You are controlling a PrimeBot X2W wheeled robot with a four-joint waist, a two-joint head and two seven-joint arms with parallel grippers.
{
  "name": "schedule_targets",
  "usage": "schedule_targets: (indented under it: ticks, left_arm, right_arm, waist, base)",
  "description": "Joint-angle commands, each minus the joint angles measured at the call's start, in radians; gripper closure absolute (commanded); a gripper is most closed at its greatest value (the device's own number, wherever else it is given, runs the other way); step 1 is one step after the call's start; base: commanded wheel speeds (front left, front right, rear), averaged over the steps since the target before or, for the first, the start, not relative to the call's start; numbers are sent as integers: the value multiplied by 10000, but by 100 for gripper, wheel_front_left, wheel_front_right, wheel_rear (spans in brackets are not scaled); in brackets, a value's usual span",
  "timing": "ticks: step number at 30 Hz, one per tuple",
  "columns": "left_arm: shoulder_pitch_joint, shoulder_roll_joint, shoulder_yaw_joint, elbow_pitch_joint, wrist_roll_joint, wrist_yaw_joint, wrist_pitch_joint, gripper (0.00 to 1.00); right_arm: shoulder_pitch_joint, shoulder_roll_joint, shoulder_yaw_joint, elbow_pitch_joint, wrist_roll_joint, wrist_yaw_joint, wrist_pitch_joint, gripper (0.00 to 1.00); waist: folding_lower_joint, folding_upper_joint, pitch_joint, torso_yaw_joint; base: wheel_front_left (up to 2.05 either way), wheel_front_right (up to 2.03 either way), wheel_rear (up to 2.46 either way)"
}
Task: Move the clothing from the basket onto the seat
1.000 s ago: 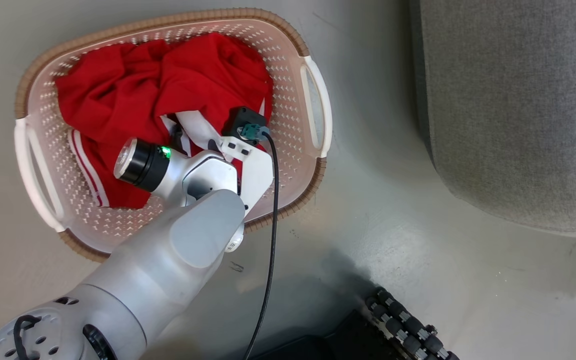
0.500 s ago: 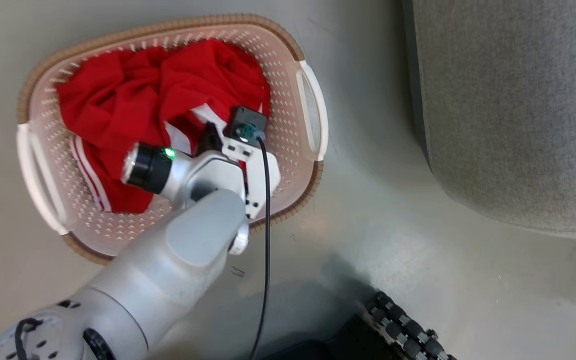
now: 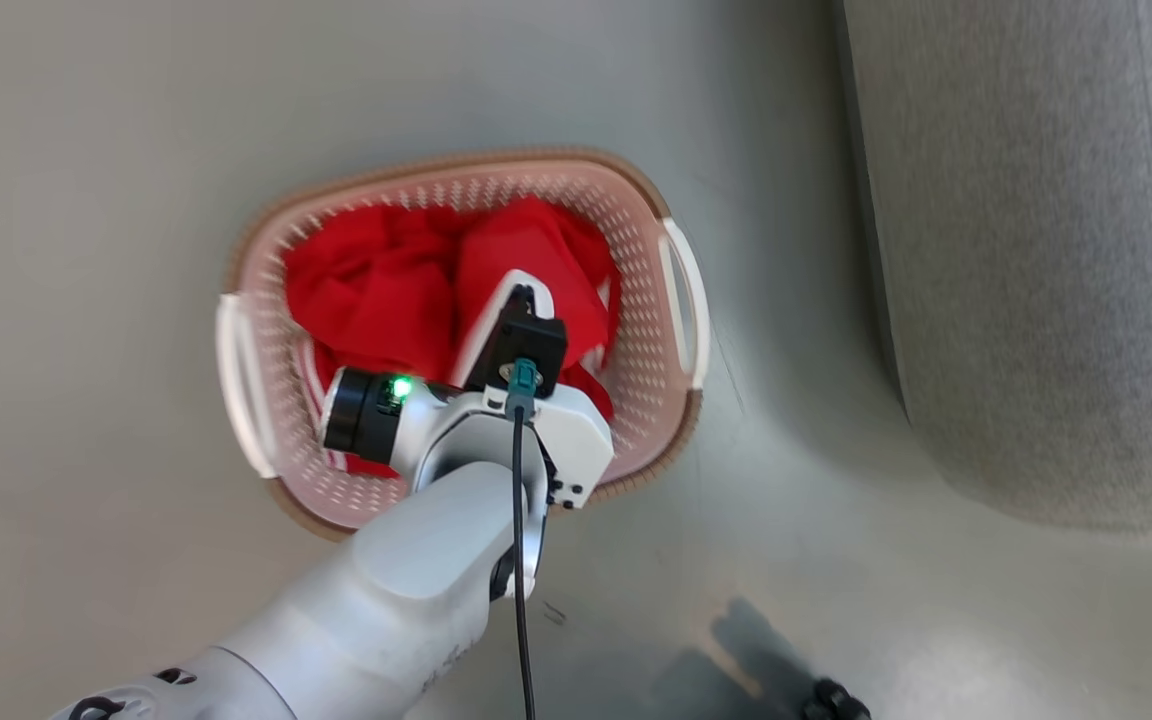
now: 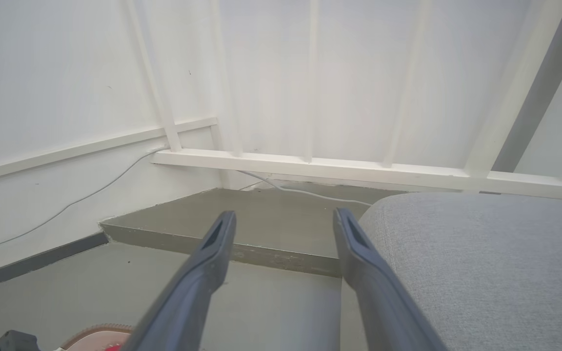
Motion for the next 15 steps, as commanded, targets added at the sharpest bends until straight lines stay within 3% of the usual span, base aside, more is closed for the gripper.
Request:
schedule_targets:
  ticks: [1, 6, 15]
  left_arm:
    - [219, -114, 67, -283, -28, -91, -215, 100]
    - [344, -114, 39, -461, 268, -280, -378, 100]
    - [763, -114, 40, -1146, 1261, -1209, -446, 100]
  right_arm:
    - [579, -402, 78, -71, -128, 42, -103, 0]
    - [925, -486, 162, 134, -221, 42, -103, 0]
    - [1723, -540, 454, 670, -483, 42, -103, 0]
  waist:
    - [0, 0, -742, 474]
    - [0, 0, -1390, 725]
    - [0, 0, -2928, 1321]
  base:
    - [0, 0, 0]
    - [0, 0, 0]
    - [0, 0, 0]
